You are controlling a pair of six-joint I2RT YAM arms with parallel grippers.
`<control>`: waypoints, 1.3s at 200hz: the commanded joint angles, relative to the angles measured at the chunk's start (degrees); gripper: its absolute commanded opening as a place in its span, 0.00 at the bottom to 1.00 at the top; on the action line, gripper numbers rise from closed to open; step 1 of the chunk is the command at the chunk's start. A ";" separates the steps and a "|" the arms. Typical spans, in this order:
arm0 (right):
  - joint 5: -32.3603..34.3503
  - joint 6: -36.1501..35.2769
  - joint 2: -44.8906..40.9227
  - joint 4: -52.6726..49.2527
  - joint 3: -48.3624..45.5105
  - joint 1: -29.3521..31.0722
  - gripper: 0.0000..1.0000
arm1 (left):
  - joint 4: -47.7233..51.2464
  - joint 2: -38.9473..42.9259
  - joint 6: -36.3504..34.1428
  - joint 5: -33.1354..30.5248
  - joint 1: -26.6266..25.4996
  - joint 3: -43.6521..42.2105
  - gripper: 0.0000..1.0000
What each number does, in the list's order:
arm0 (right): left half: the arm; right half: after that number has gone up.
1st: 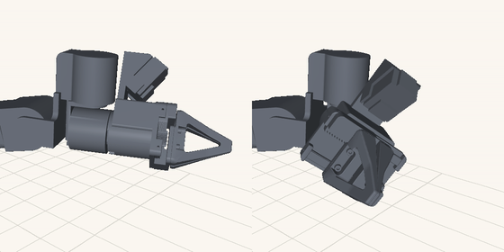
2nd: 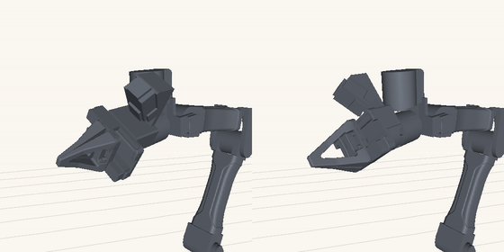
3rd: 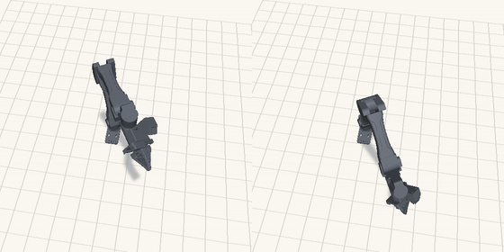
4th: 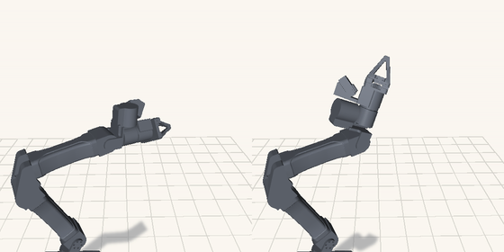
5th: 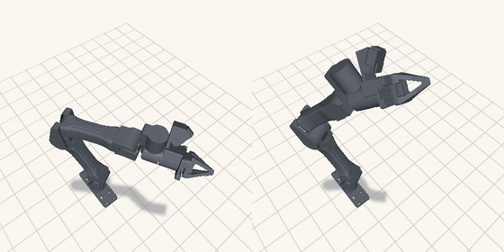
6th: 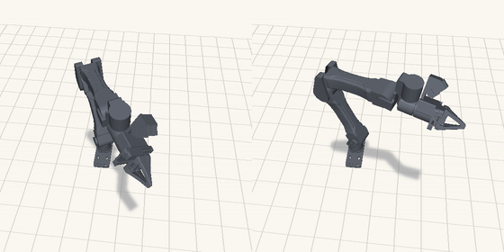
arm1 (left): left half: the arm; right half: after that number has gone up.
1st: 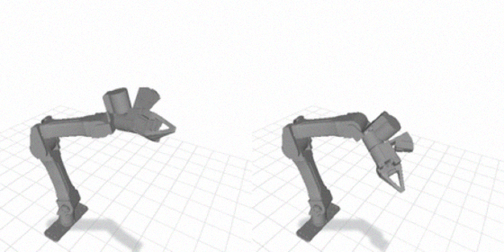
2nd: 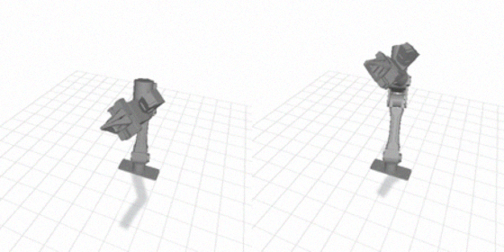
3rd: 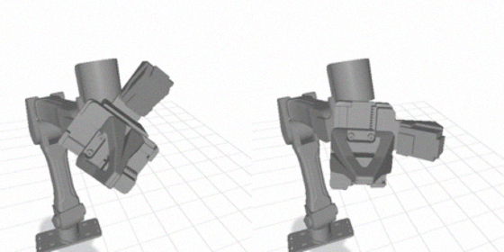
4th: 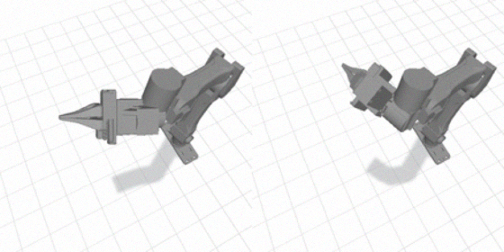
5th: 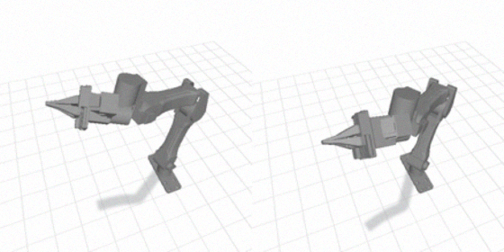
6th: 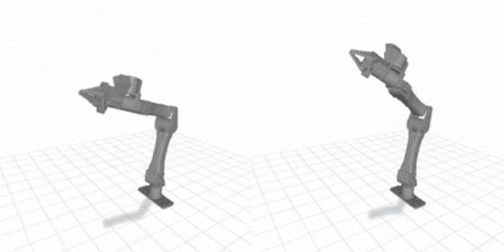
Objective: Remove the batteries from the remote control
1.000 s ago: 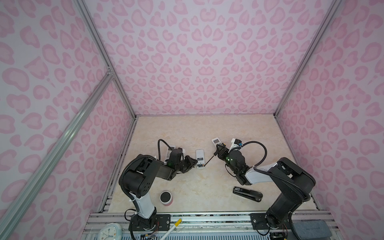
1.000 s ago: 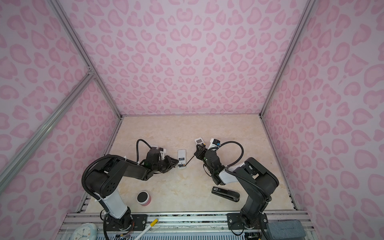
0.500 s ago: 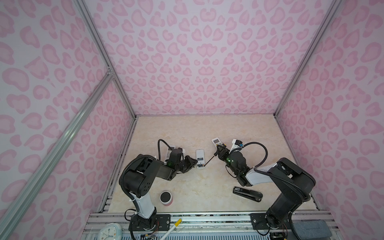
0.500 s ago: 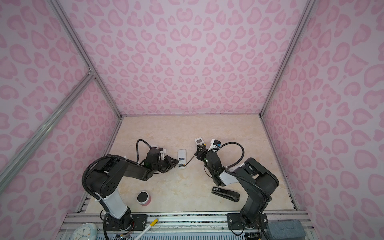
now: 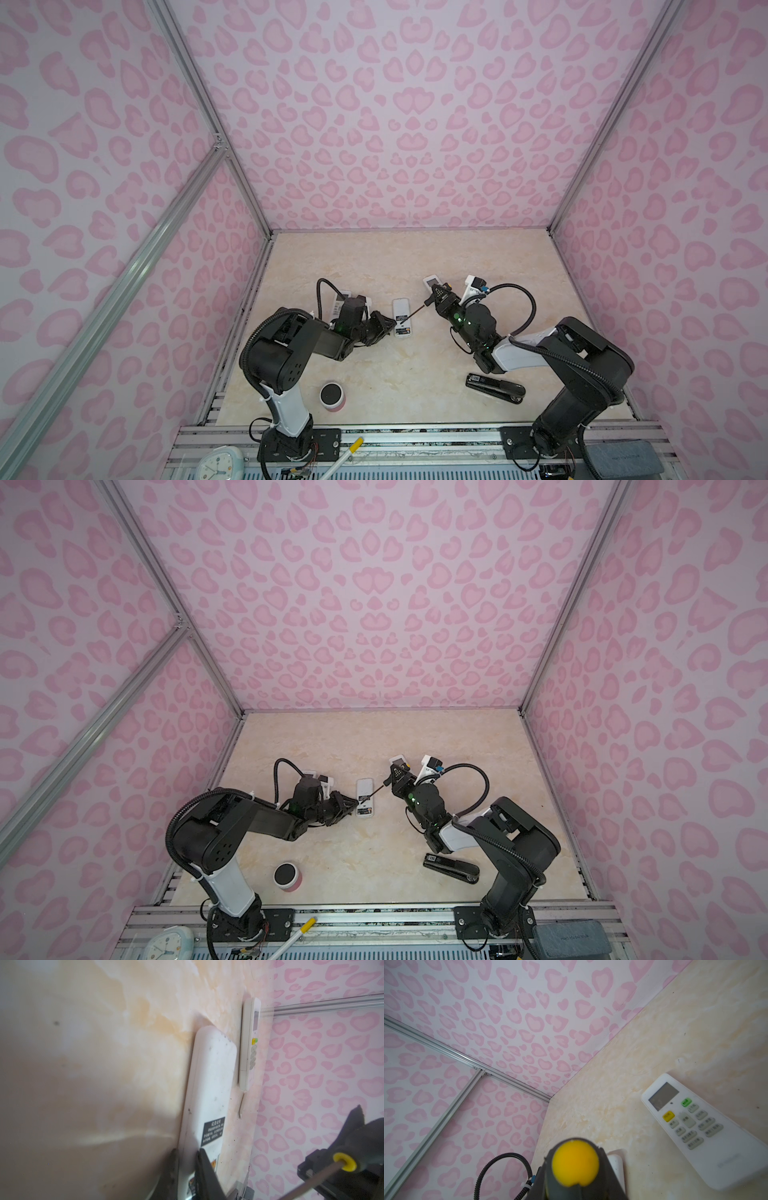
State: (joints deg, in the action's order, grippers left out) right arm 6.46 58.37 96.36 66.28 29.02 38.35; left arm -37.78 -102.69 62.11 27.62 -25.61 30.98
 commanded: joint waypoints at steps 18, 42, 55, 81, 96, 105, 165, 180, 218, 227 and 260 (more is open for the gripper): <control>0.69 -3.45 -2.62 -6.00 0.93 0.06 0.00 | 14.15 0.32 -1.06 -0.80 -0.24 -0.31 0.19; 1.08 -10.66 -6.61 -20.93 5.30 0.44 0.00 | 15.66 2.40 -2.33 -1.03 -0.05 0.26 0.23; 1.20 -14.35 -7.73 -27.19 7.73 0.58 0.00 | 16.21 3.38 -2.97 -0.86 0.25 0.53 0.26; -0.29 -21.42 -8.48 -31.67 11.17 0.97 0.00 | 17.33 5.16 -4.97 -0.02 0.72 1.61 0.32; -2.50 -25.83 -7.44 -36.78 15.09 1.04 0.00 | 18.47 6.93 -6.33 -0.27 0.99 1.60 0.33; -3.97 -28.24 -6.79 -39.30 17.37 1.11 0.00 | 19.83 8.30 -7.50 -0.53 1.04 1.55 0.33; -12.40 -36.79 -0.96 -43.68 25.74 1.22 0.00 | 21.82 13.49 -11.16 0.23 -2.75 -1.45 0.21; -13.68 -37.01 0.16 -43.76 26.83 1.36 0.00 | 21.35 13.39 -10.92 0.00 -4.38 -1.32 0.20; -15.82 -38.02 1.77 -43.70 28.24 2.35 0.00 | 20.02 11.71 -10.19 -0.28 -5.42 -1.14 0.19; -16.34 -38.28 1.92 -43.61 28.34 2.54 0.00 | 19.67 11.12 -10.09 -0.12 -5.57 -1.14 0.19; -17.40 -39.62 2.35 -43.18 28.12 2.79 0.00 | 18.56 9.21 -9.57 0.23 -5.68 -0.98 0.18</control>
State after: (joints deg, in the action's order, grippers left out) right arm -9.30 20.45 98.21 22.39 57.14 41.06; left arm -18.61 -92.18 52.47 28.16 -31.20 29.76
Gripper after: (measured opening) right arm 0.236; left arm 0.186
